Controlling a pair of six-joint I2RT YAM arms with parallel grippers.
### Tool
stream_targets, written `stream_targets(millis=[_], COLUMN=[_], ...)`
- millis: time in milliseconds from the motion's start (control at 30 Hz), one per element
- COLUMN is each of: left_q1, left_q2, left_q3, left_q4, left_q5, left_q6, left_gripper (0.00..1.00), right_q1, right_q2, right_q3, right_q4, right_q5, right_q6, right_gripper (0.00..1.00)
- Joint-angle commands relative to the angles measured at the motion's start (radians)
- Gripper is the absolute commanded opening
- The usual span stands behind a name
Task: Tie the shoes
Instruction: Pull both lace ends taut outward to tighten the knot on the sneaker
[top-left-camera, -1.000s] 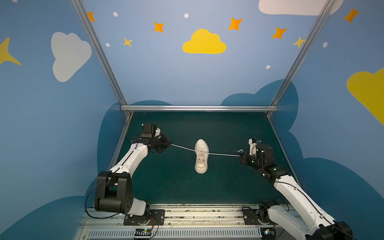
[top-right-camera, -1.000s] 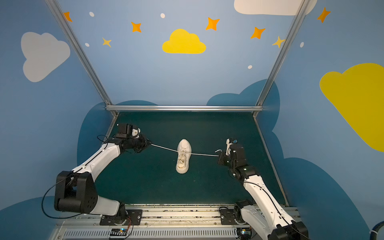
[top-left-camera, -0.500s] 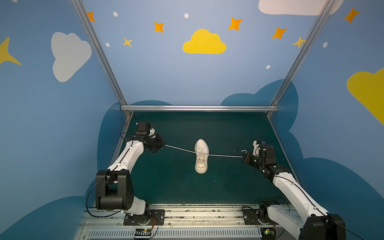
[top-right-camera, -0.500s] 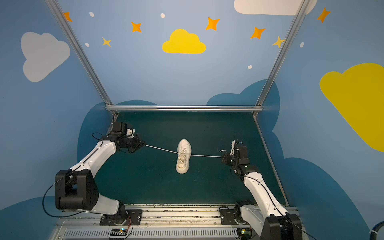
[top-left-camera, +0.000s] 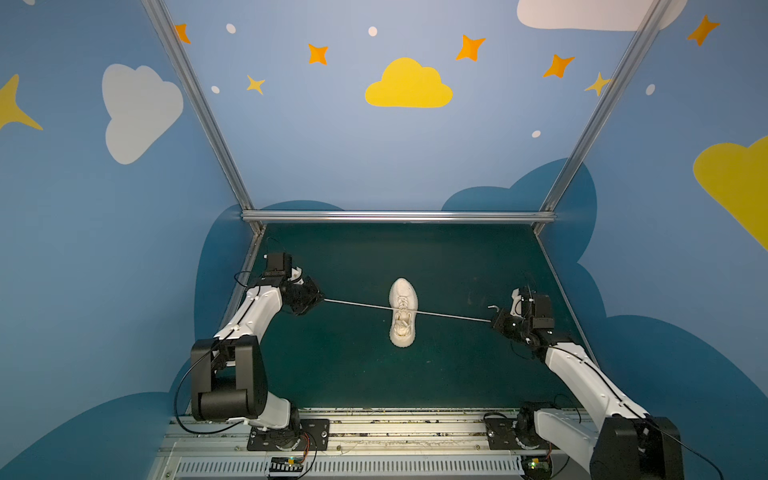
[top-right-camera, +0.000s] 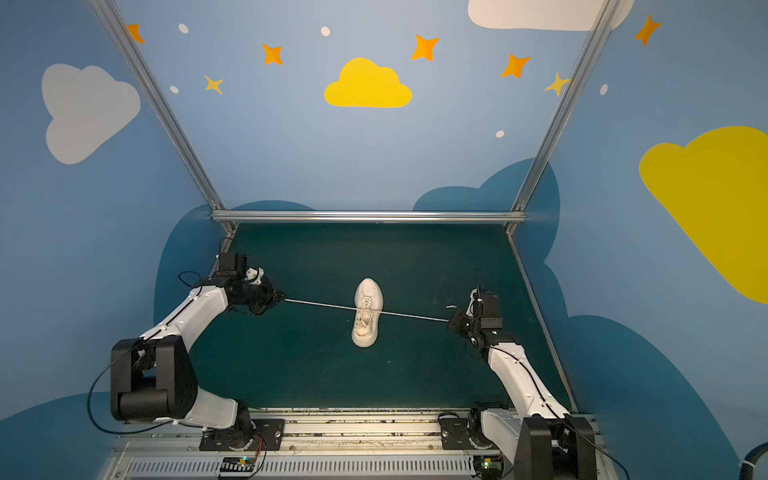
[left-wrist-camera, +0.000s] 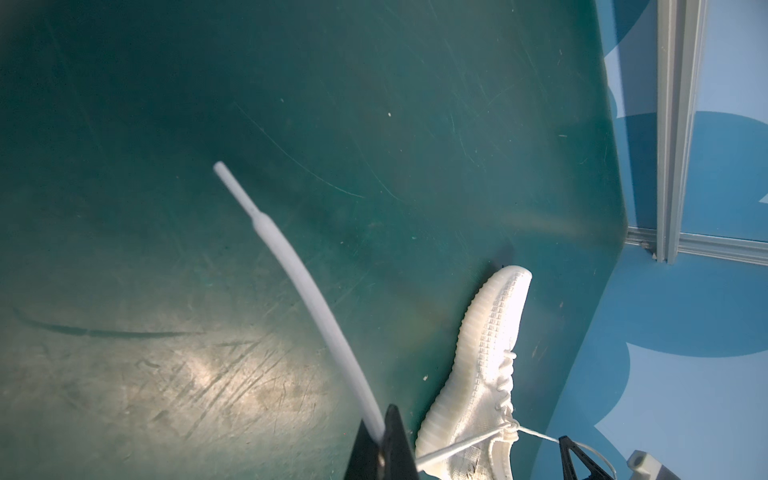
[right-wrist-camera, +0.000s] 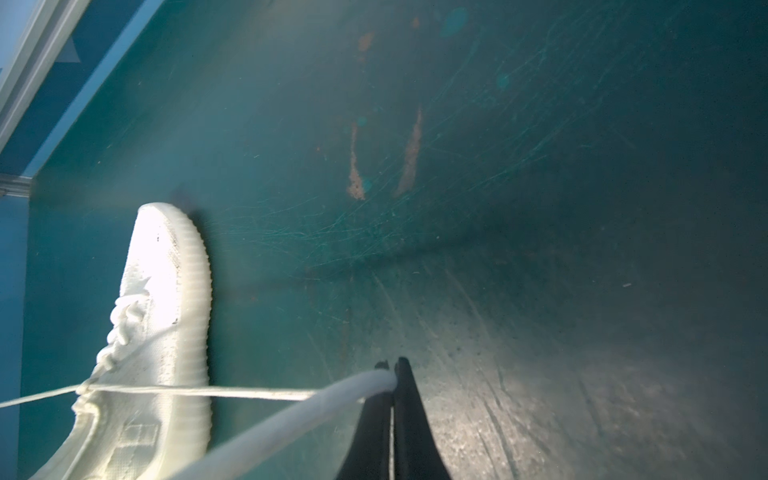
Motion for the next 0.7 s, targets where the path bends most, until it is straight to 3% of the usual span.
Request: stream_targets(millis=[0,667], left_q1=[0.05,0.13], left_q2=[0.013,0.017], left_q3=[-0.006,-0.079], left_q4=[0.004,0.093], left_q5=[-0.008,0.091], left_q6=[0.041,-0.014], left_gripper=[0.03,0.03], right_q1=[-0.025,-0.076], right_q2=[0.003,0.024], right_q3=[-0.004,0.0], right_q4=[-0.027,-0.047], right_q5=[0.033,-0.02], right_q6=[0.004,-0.032], right_gripper=[0.0,0.0])
